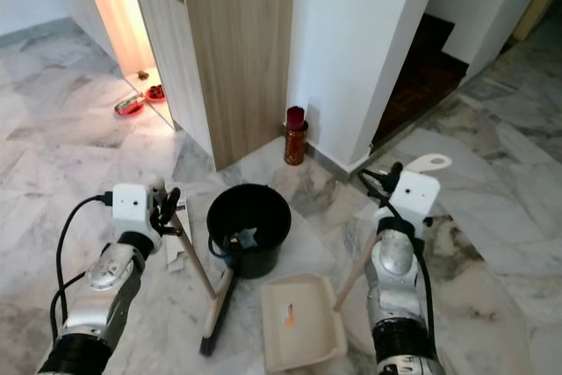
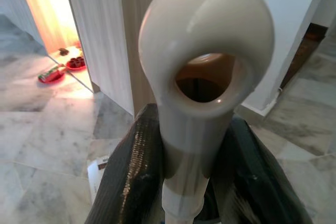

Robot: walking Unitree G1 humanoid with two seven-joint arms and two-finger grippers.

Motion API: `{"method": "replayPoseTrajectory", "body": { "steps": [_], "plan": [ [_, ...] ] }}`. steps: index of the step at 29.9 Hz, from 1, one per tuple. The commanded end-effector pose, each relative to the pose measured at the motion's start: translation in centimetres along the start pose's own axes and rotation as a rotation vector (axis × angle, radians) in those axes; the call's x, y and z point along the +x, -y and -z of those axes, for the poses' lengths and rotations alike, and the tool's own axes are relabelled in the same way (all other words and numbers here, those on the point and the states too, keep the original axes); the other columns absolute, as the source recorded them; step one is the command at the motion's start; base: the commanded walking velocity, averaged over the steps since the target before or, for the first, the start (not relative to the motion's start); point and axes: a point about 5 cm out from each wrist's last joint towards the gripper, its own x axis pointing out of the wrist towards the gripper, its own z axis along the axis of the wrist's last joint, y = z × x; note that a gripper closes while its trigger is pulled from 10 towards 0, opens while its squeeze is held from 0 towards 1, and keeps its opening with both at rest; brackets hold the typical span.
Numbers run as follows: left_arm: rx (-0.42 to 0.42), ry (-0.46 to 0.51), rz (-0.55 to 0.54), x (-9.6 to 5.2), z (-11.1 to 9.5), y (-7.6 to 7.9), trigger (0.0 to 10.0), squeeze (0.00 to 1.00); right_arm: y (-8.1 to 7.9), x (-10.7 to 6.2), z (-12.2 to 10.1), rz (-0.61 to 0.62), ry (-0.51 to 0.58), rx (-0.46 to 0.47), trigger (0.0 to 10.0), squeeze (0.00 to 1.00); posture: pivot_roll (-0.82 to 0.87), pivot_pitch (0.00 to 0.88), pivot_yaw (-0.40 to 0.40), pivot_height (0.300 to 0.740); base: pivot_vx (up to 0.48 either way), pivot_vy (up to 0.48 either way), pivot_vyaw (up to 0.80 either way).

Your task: Sweep floor

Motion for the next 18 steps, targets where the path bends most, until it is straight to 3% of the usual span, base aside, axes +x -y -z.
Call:
{"method": "replayPoseTrajectory", "body": {
  "steps": [1, 18],
  "plan": [
    [0.015, 0.025, 0.014, 0.24, -0.71, 0.22, 10.0, 0.0, 0.01, 0.45, -0.83, 0.008, 0.039, 0.015, 10.0, 0.0, 0.12, 0.076, -0.016, 0.74, 0.0, -0.274, 0.0],
    [0.003, 0.023, 0.024, 0.46, -0.69, 0.71, 10.0, 0.0, 0.24, 0.56, -1.04, 0.022, 0.054, 0.02, 10.0, 0.0, 0.1, 0.077, -0.016, 0.74, 0.0, -0.27, 0.0]
  ]
}}
